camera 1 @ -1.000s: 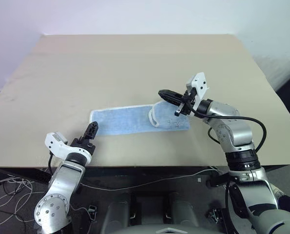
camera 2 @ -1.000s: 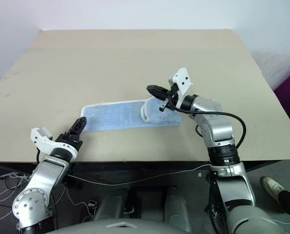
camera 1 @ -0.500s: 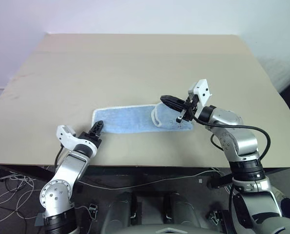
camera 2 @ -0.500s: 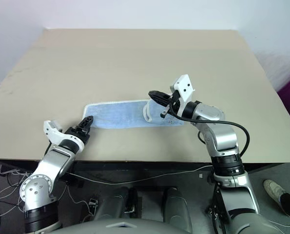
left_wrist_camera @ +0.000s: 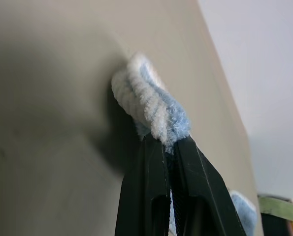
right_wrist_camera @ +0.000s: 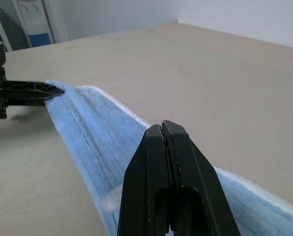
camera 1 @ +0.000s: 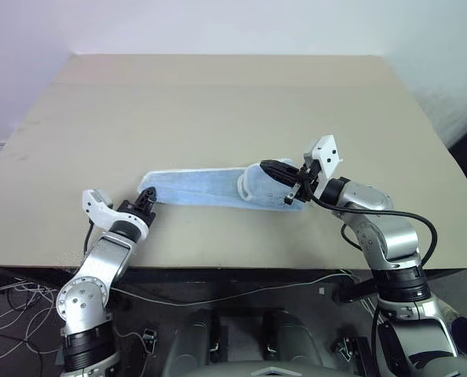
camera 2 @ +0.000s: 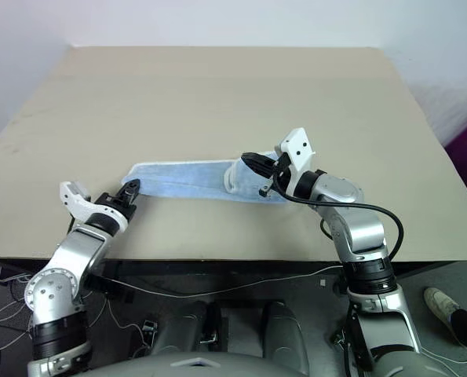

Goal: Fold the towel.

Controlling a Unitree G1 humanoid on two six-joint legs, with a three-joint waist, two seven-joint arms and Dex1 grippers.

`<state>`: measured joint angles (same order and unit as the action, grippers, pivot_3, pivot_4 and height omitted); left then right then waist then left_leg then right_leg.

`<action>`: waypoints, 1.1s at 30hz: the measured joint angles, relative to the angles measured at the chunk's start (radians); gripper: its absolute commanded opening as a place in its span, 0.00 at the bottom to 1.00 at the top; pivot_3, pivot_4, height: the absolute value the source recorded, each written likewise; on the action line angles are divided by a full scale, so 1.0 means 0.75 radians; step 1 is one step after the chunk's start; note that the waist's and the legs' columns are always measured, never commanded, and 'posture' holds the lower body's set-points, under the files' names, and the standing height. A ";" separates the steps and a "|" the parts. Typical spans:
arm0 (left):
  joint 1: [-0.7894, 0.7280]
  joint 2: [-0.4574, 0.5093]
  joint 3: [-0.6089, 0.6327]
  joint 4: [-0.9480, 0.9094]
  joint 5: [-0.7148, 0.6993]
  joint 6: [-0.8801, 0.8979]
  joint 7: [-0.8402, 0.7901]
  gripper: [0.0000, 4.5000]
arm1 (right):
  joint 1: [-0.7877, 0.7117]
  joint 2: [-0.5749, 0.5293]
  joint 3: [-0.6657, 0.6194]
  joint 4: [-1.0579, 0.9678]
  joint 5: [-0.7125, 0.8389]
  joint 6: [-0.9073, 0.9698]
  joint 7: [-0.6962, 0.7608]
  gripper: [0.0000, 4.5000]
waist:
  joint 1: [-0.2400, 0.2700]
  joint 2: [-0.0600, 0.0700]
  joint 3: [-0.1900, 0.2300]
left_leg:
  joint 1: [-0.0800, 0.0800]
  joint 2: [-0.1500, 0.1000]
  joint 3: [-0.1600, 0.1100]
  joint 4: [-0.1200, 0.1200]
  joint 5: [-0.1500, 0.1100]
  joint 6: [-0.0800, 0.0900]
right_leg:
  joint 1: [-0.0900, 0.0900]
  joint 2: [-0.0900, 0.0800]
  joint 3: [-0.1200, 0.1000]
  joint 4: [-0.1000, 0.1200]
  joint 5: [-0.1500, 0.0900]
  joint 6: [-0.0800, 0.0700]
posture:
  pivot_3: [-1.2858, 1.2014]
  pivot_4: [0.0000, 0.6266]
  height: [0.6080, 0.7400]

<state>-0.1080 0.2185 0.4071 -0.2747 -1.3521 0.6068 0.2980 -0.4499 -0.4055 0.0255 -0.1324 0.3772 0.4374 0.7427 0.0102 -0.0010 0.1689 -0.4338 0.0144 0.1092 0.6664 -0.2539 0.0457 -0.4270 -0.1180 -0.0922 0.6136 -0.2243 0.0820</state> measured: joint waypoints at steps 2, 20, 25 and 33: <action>-0.024 0.092 0.054 0.011 0.018 -0.012 -0.060 0.00 | 0.002 -0.001 0.000 0.000 0.000 0.000 -0.003 0.00 | -0.002 0.000 0.000 | -0.001 0.000 0.000 0.000 -0.001 -0.003 | -0.001 0.000 0.000 0.000 0.000 0.000 | 0.52 0.24 1.00; -0.294 0.537 -0.481 -0.127 0.611 0.027 -0.950 0.00 | 0.003 -0.003 -0.006 0.026 -0.003 -0.009 -0.057 0.00 | -0.006 0.002 0.002 | -0.012 0.000 0.002 -0.003 0.003 -0.011 | -0.013 0.002 0.000 -0.001 0.002 -0.001 | 0.52 0.24 1.00; -0.486 0.431 -0.742 -0.086 0.836 0.023 -1.047 0.00 | 0.029 -0.005 -0.022 0.017 -0.003 -0.011 -0.086 0.00 | 0.003 0.001 0.002 | -0.012 0.000 0.002 -0.002 0.007 -0.009 | -0.012 0.005 0.000 -0.001 0.004 0.003 | 0.52 0.24 1.00; -0.554 0.299 -0.971 0.069 1.097 0.043 -1.136 0.00 | 0.077 -0.014 -0.059 -0.030 -0.002 -0.008 -0.123 0.00 | 0.001 0.001 0.002 | -0.012 0.001 0.002 -0.001 0.008 -0.009 | -0.012 0.006 0.000 0.000 0.004 0.005 | 0.52 0.24 1.00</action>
<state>-0.5236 0.4428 -0.3209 -0.2228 -0.5294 0.6394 -0.5540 -0.3923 -0.4160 -0.0188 -0.1549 0.3754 0.4313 0.6504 0.0109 -0.0004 0.1706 -0.4428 0.0148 0.1108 0.6653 -0.2482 0.0392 -0.4359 -0.1135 -0.0921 0.6136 -0.2214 0.0856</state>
